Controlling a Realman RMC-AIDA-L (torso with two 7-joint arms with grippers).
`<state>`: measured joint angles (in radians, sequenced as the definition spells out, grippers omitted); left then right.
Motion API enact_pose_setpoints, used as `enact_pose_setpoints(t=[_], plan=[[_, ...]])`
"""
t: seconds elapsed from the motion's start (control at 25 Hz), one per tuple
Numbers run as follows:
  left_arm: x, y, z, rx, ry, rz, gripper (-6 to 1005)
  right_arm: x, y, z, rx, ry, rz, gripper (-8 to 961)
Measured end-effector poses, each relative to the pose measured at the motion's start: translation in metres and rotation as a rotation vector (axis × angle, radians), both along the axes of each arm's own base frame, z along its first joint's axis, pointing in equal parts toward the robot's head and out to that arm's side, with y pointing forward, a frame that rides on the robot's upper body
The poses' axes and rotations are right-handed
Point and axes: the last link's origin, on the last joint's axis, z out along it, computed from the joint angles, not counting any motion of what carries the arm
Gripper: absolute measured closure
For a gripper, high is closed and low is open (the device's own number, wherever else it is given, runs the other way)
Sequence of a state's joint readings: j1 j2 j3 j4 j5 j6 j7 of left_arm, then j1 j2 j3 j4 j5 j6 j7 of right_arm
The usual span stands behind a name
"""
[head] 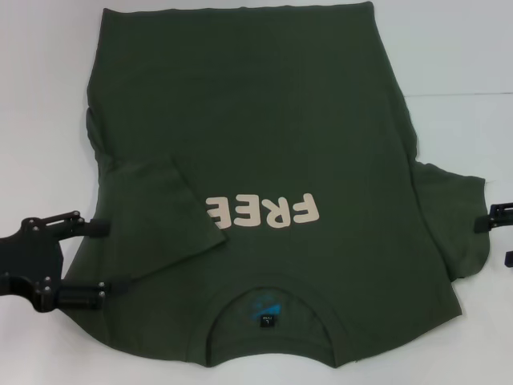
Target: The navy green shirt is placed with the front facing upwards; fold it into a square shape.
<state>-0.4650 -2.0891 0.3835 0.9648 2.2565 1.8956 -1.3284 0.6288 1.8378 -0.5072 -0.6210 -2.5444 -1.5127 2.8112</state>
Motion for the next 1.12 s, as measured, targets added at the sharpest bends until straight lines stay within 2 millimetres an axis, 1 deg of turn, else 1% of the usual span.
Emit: enact_pose_setpoints(t=[0.08,0.56,0.84,1.12], plan=[[0.000,0.000,0.000,0.001,0.000,0.000,61,0.001,0.000,-0.001,0.002,-0.005,0.002,74],[0.001,0.001,0.000,0.000,-0.001,-0.002,62,0.003,0.002,-0.006,0.013,-0.026,0.002,76],[0.002,0.002,-0.001,0.002,0.000,-0.004,62,0.003,0.004,-0.015,0.013,-0.025,0.005,77],[0.002,0.003,-0.001,0.003,0.000,-0.005,62,0.002,0.006,-0.017,0.011,-0.031,0.011,78]])
